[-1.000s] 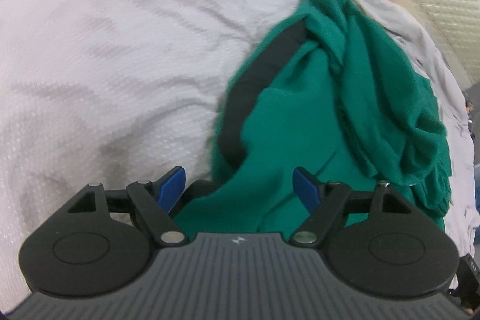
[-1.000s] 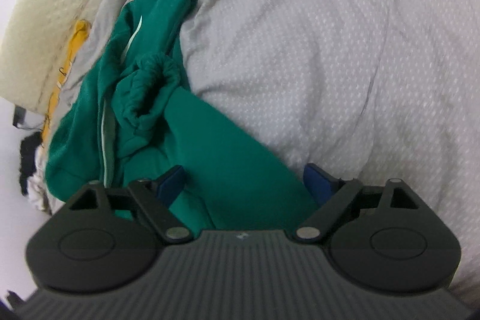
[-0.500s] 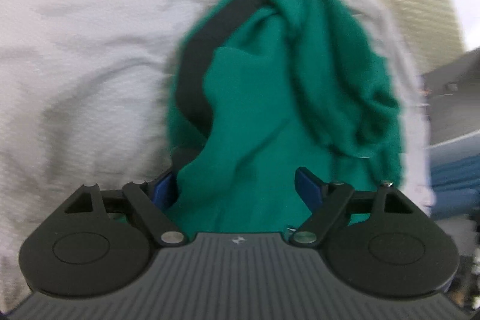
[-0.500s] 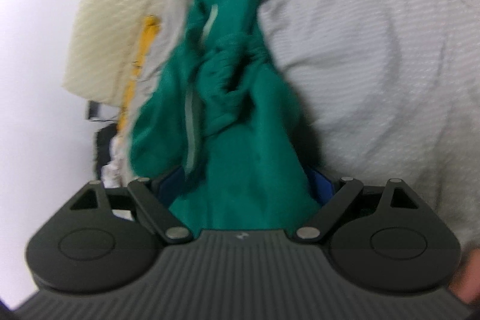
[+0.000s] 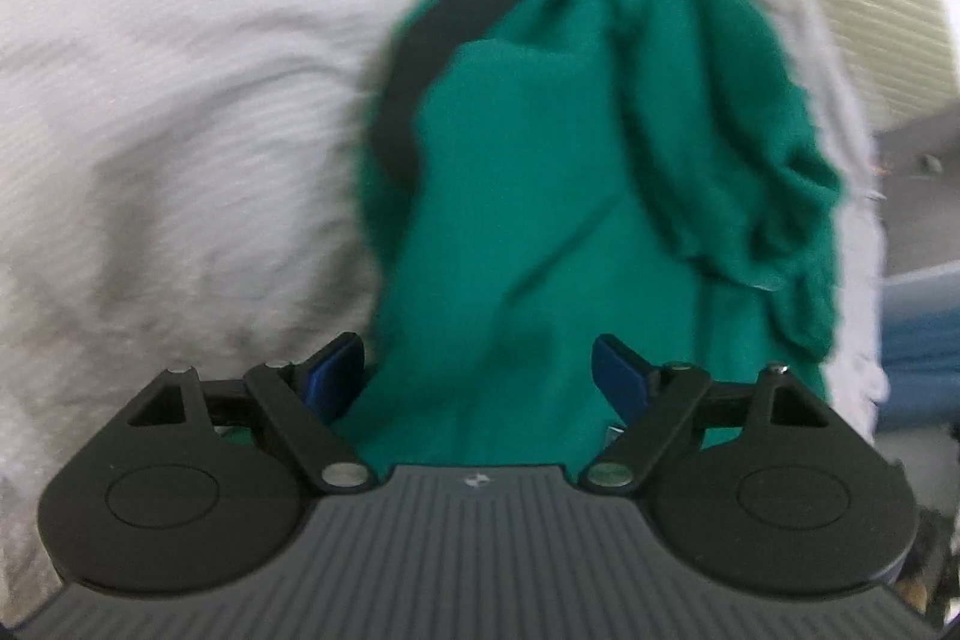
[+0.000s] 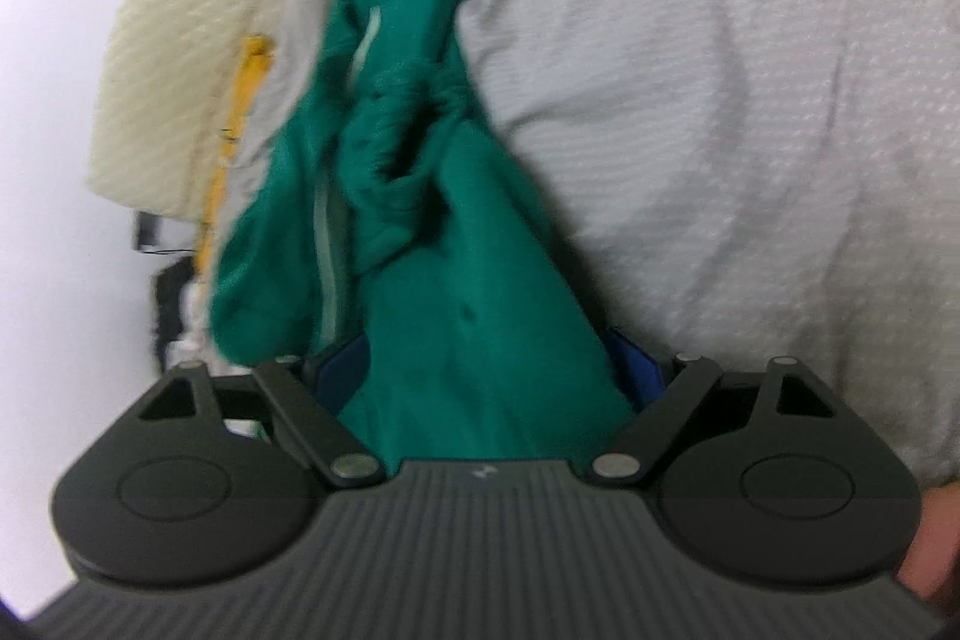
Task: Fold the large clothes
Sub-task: 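Grasp the hoodie hem with both grippers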
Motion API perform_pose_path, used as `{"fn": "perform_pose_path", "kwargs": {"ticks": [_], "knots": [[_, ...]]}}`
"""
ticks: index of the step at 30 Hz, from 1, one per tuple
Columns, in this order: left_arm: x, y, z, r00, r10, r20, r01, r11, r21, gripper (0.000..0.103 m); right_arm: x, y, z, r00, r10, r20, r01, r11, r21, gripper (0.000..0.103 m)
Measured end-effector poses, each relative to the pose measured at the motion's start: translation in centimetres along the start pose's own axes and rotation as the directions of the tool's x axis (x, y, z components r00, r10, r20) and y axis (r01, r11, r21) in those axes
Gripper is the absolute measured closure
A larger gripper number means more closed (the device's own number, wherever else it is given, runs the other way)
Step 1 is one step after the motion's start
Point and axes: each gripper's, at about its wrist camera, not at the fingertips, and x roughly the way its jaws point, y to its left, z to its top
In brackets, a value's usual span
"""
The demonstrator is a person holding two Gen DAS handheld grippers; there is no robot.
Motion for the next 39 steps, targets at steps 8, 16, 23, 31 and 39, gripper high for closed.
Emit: {"fn": "perform_pose_path", "kwargs": {"ticks": [8,16,23,31,39], "knots": [[0.8,0.1,0.0,0.998,-0.047,-0.04,0.047,0.999,0.002,0.017,1.5,0.0,-0.6,0.998,-0.019,-0.052,0.019,1.0,-0.008,0.014],[-1.4,-2.2,-1.3,0.961,-0.272,-0.047,0.276,0.952,0.135,0.017,1.0,2.2,-1.9,0.959,0.256,-0.119,-0.265,0.962,-0.068,0.014],[1.7,-1.6,-1.4,0.994,0.002,-0.106,0.008,0.996,0.091,0.017,2.4,1.7,-2.2,0.995,0.035,-0.098,-0.044,0.995,-0.089,0.017],[1.9,-2.7,-2.0,0.997,0.034,-0.075,-0.024,0.991,0.128,0.02,2.8,1.2,-2.7,0.991,-0.121,-0.047,0.115,0.986,-0.123,0.015],[0.5,-5.4,-3.4,1.0,-0.012,-0.002,0.012,0.976,0.216,0.08,2.7,1.9,-3.2,0.992,-0.1,-0.07,0.086,0.979,-0.183,0.067]]}}
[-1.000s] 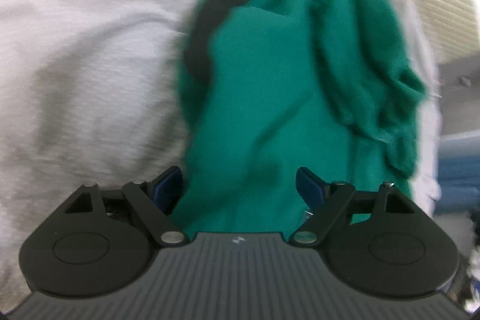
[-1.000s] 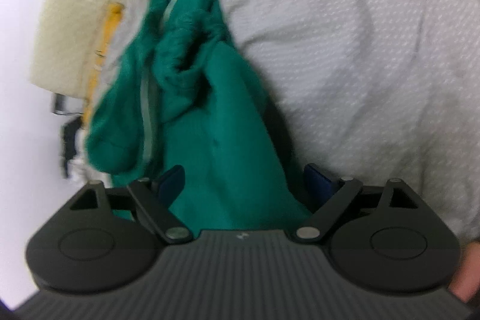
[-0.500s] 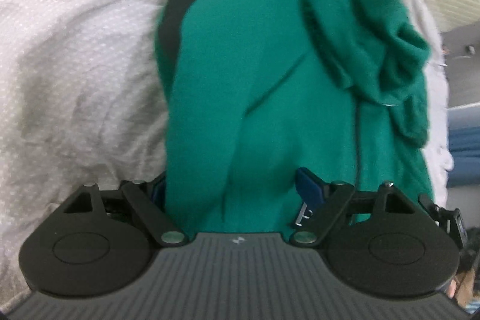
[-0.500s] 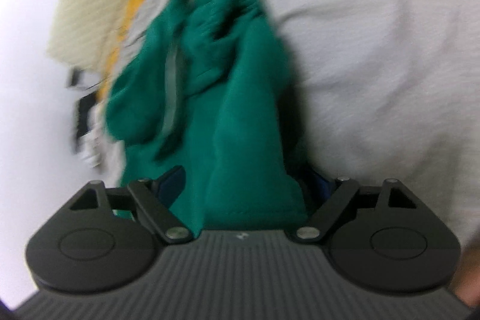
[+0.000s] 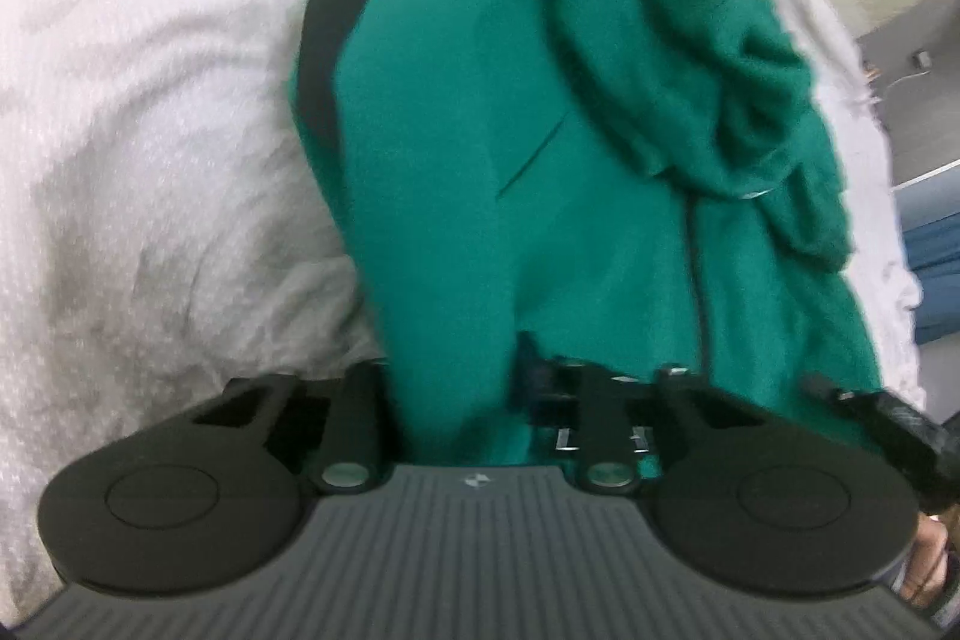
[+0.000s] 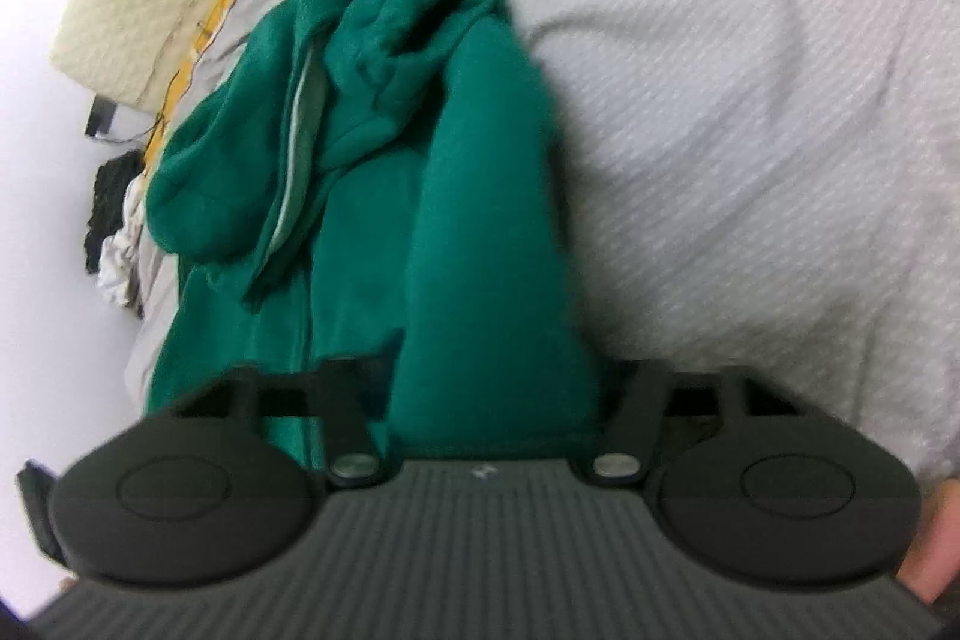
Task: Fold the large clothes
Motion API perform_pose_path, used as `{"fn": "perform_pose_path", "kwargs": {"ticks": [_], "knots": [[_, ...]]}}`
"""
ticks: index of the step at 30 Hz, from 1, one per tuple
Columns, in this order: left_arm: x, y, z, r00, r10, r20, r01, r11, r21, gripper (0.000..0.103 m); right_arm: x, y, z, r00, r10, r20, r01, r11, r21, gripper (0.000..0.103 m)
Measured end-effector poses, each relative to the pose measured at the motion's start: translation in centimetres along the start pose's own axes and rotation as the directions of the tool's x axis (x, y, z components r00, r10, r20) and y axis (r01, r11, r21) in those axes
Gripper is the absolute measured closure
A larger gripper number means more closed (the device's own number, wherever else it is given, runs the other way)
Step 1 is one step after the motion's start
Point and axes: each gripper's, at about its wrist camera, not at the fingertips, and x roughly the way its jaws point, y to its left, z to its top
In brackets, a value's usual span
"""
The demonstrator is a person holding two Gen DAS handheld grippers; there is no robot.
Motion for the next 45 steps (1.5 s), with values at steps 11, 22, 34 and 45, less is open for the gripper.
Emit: {"fn": "perform_pose_path", "kwargs": {"ticks": [11,22,34,45], "knots": [[-5.4,4.6,0.5,0.956,-0.238,0.172,0.266,0.95,-0.163,0.091,-4.2,-1.4,0.7,0.916,0.375,0.146,-0.39,0.915,0.098,0.088],[-1.1,7.0,1.5,0.987,-0.163,0.011,0.159,0.939,-0.306,0.085,-2.4,-1.4,1.4,0.947,0.305,0.099,-0.317,0.935,0.157,0.088],[-0.1,3.4,1.5,0.999,-0.006,-0.038,-0.001,0.987,-0.16,0.081,-1.7,-0.8,0.6,0.954,0.295,0.058,-0.3,0.95,0.086,0.088],[-11.3,2.9,2.2,0.962,-0.16,0.223,0.194,0.97,-0.143,0.093,-7.4,-0.3,0.5,0.814,0.544,0.203,-0.561,0.827,0.033,0.09]]}}
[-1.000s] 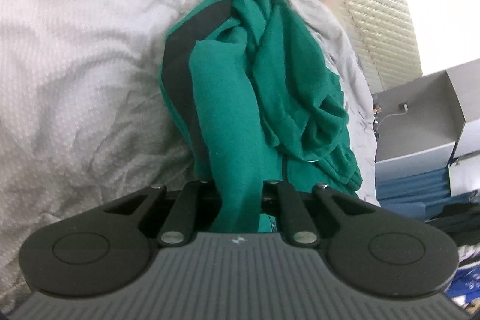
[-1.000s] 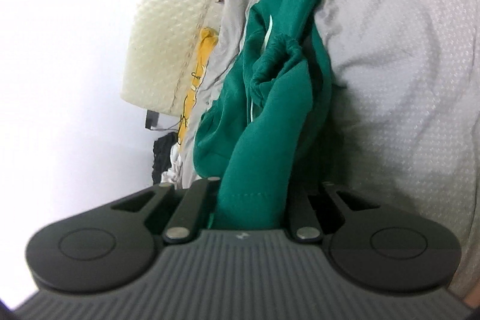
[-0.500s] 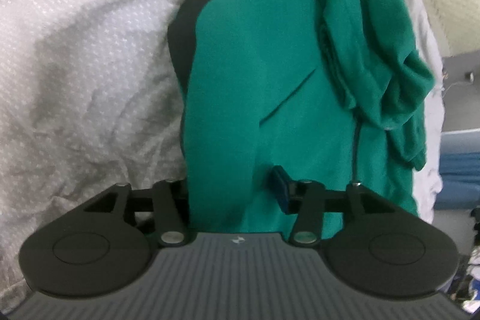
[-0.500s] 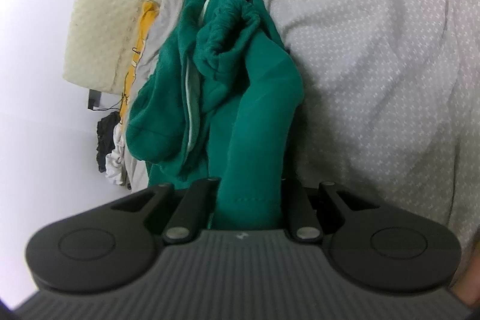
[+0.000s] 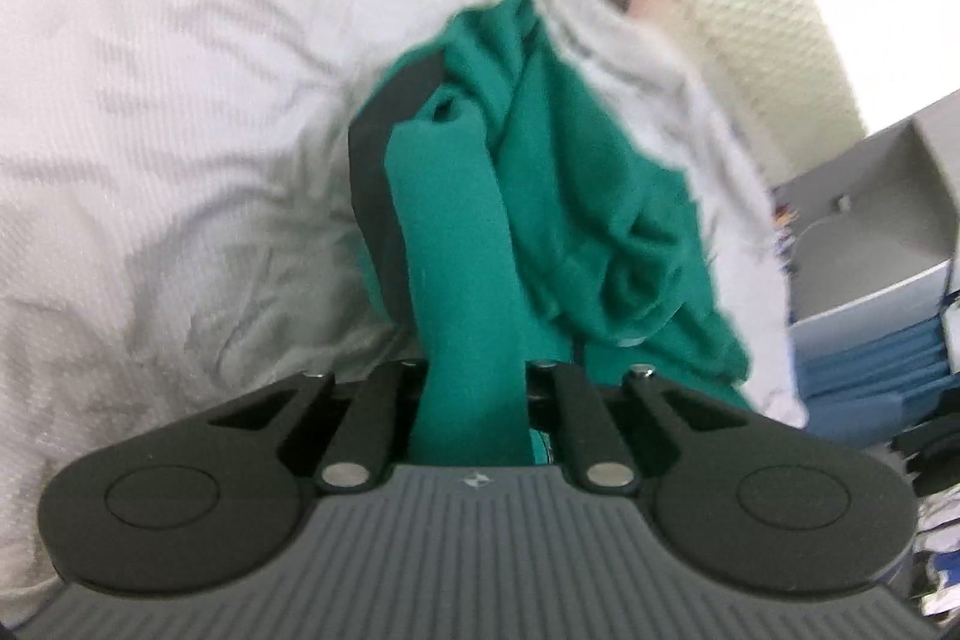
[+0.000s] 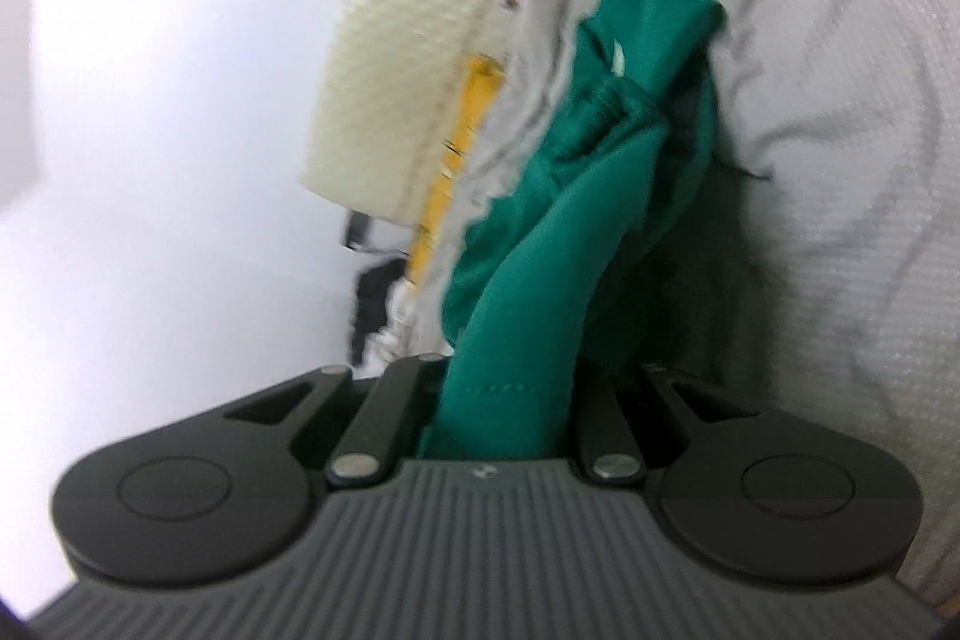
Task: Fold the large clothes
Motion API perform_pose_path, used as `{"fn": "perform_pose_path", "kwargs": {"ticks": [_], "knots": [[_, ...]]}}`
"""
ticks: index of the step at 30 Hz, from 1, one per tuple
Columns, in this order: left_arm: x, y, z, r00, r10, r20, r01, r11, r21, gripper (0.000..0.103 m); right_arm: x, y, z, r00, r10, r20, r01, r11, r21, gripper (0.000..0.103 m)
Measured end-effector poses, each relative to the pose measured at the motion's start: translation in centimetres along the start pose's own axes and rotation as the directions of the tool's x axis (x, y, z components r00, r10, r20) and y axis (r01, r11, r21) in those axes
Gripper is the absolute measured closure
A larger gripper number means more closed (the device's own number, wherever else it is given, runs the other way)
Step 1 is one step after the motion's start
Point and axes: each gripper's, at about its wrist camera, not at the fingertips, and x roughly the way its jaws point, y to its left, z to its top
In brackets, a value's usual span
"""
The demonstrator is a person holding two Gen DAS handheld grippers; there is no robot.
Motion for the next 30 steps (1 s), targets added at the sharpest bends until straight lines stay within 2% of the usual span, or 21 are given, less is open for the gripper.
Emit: {"fn": "perform_pose_path", "kwargs": {"ticks": [3,8,14,22,26,30], "knots": [[-2.3,0.2,0.6,0.999,-0.038,0.029,0.038,0.999,-0.009,0.093,-1.2,0.0,0.4,0.999,0.04,0.033,-0.041,0.999,0.028,0.09],[-5.5,0.2,-0.3,0.993,-0.099,0.06,0.1,0.995,-0.02,0.093,-3.5,1.0,0.3,0.993,0.099,0.07,-0.101,0.995,0.024,0.09],[-9.7,0.6,-2.5,0.984,-0.145,0.099,0.147,0.989,-0.015,0.095,-6.2,2.9,-1.1,0.99,0.113,0.085,-0.113,0.994,-0.003,0.09],[-14.4,2.0,-7.0,0.969,-0.228,0.097,0.227,0.974,0.021,0.096,-10.9,4.0,-4.3,0.986,0.118,0.115,-0.112,0.992,-0.058,0.09],[-14.8,2.1,-8.1,0.963,-0.247,0.11,0.244,0.969,0.037,0.096,-11.2,3.6,-4.3,0.987,0.102,0.122,-0.101,0.995,-0.016,0.089],[-13.2,1.4,-6.3,0.953,-0.267,0.139,0.268,0.963,0.018,0.096,-9.4,4.2,-2.1,0.992,0.079,0.102,-0.079,0.997,-0.004,0.087]]}}
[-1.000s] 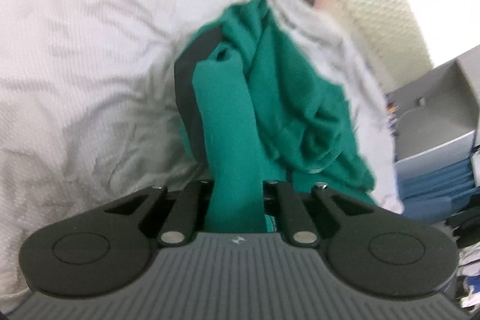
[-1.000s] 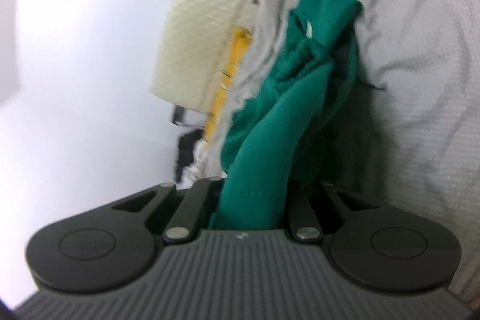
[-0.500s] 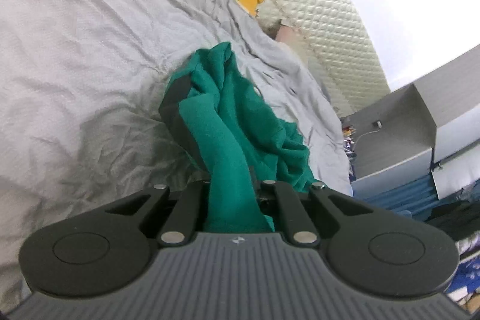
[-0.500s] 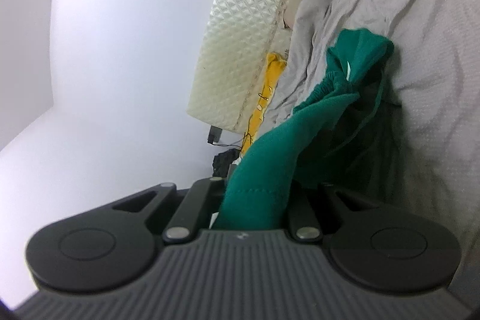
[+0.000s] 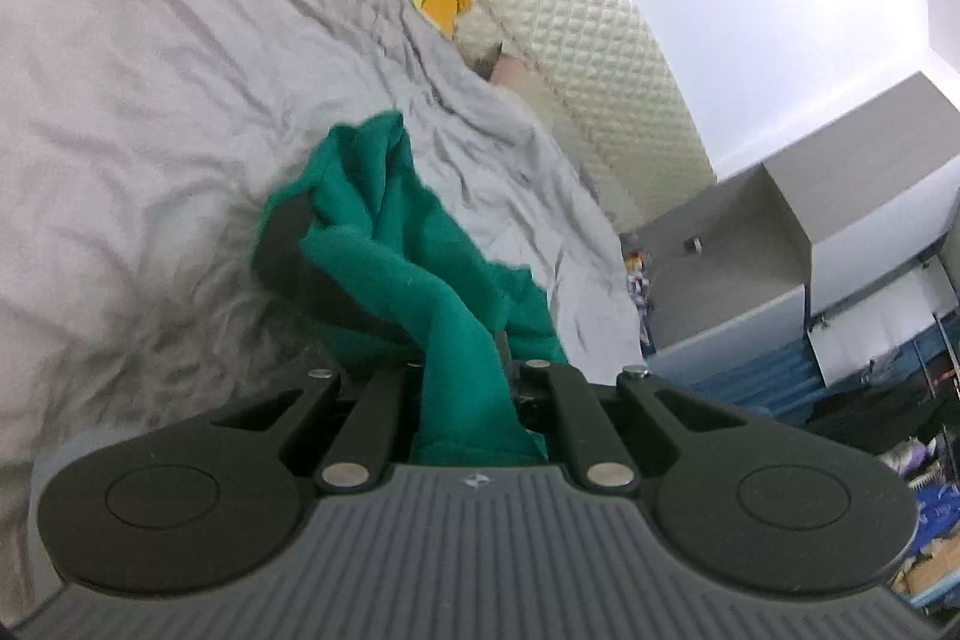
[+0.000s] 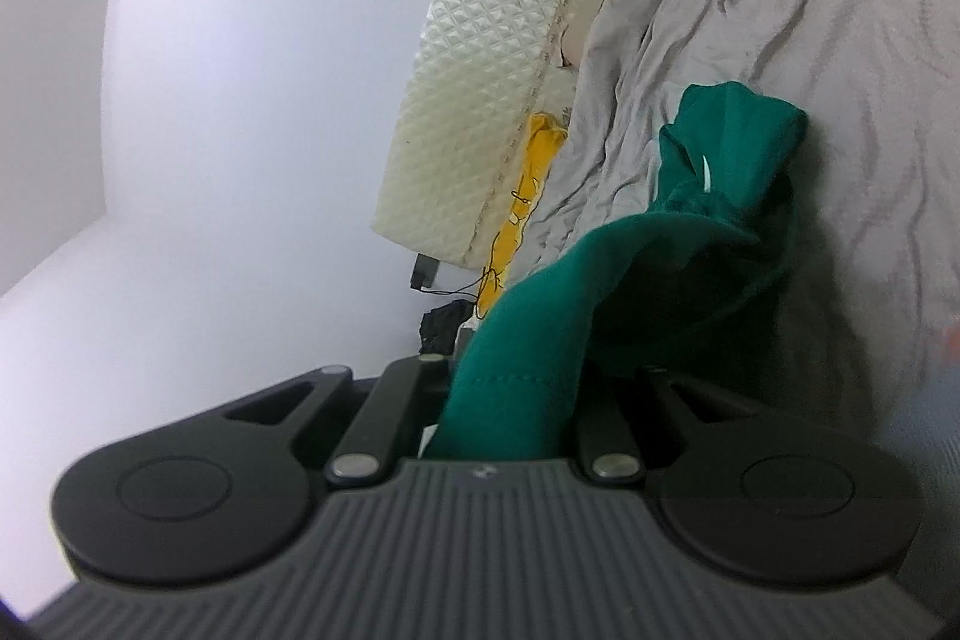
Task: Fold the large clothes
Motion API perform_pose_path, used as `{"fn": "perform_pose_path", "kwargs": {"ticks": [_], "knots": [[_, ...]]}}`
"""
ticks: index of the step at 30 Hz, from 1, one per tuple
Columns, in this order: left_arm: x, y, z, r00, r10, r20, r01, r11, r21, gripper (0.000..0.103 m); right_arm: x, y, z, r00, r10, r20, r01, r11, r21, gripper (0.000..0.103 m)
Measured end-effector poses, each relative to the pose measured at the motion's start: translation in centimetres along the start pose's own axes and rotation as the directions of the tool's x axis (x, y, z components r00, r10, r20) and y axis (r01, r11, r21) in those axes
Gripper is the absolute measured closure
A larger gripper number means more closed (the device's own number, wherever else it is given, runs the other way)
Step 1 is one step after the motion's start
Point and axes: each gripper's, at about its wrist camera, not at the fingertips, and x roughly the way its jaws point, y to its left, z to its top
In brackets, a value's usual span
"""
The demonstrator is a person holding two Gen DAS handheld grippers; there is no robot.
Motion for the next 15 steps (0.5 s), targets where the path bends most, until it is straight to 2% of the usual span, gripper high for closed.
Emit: {"fn": "perform_pose_path", "kwargs": {"ticks": [3,8,12,15], "knots": [[1.9,-0.3,2.4,0.999,-0.013,0.036,0.013,1.0,-0.018,0.096,2.9,1.0,2.2,1.0,-0.026,-0.007,0.026,1.0,-0.008,0.087],[6.9,-0.2,7.9,0.993,0.023,0.115,-0.015,0.997,-0.071,0.096,9.5,0.5,6.6,0.994,-0.107,-0.008,0.107,0.989,0.098,0.084],[12.2,-0.5,11.3,0.984,0.039,0.172,-0.024,0.996,-0.088,0.096,14.0,-1.9,10.2,0.971,-0.238,0.038,0.227,0.954,0.194,0.084],[15.9,-1.2,12.4,0.971,0.036,0.235,-0.023,0.998,-0.059,0.096,16.4,-3.9,12.2,0.957,-0.282,0.061,0.26,0.935,0.24,0.084]]}}
